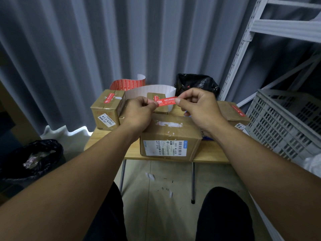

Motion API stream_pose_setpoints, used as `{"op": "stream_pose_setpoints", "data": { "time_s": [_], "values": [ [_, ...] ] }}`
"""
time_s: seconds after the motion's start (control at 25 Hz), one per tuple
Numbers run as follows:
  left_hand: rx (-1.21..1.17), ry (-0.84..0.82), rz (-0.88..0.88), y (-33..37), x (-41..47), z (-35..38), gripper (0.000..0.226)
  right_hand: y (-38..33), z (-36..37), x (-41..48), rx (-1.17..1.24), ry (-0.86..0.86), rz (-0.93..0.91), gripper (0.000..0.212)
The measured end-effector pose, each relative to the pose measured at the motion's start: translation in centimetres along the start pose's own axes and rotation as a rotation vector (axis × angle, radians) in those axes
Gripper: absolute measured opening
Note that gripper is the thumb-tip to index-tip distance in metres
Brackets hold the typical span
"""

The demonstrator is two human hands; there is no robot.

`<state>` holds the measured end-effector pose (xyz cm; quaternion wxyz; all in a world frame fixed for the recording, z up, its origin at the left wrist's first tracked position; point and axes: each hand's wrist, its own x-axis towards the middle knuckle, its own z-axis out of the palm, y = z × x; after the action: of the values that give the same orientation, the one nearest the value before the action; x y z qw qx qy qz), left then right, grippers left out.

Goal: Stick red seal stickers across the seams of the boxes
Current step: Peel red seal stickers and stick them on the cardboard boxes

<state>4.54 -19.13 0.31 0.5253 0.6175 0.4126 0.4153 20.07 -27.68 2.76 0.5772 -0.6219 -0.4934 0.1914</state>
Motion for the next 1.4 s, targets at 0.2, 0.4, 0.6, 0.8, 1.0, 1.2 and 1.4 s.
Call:
{"op": "stream_pose_setpoints", "data": {
  "time_s": [0.2,0.4,0.6,0.8,1.0,1.2,1.4],
  "values": [
    [0.015,-0.018,-0.003,0.1,-0.2,-0.1,0.023,0.4,-0.1,0.0,-0.041,0.061,0.126,0.011],
    [-0.015,-0.075,-0.088,0.9,-0.5,-0.4,0.018,1.1,-0.3,-0.4,-0.1,0.063,0.274,0.015],
    [0.047,-0.142,-0.18,1.4,-0.2,-0.7,0.024,2.8,0.2,-0.8,-0.219,0.092,0.295,0.021],
    [0.347,-0.081,-0.087,1.4,-0.1,-0.2,0.021,4.5,1.2,-0.9,-0.426,0.161,0.343,0.026],
    [0.457,-0.06,-0.047,1.0,-0.3,0.0,0.02,4.7,1.9,-1.2,-0.521,0.172,0.326,0.023],
    [0.513,-0.01,-0.023,0.1,-0.1,0.3,0.024,4.2,2.3,-1.7,-0.587,0.178,0.317,0.018],
    [0.598,0.04,0.019,-0.8,0.1,0.4,0.032,4.0,2.4,-2.3,-0.617,0.193,0.29,0.014]
  ]
}}
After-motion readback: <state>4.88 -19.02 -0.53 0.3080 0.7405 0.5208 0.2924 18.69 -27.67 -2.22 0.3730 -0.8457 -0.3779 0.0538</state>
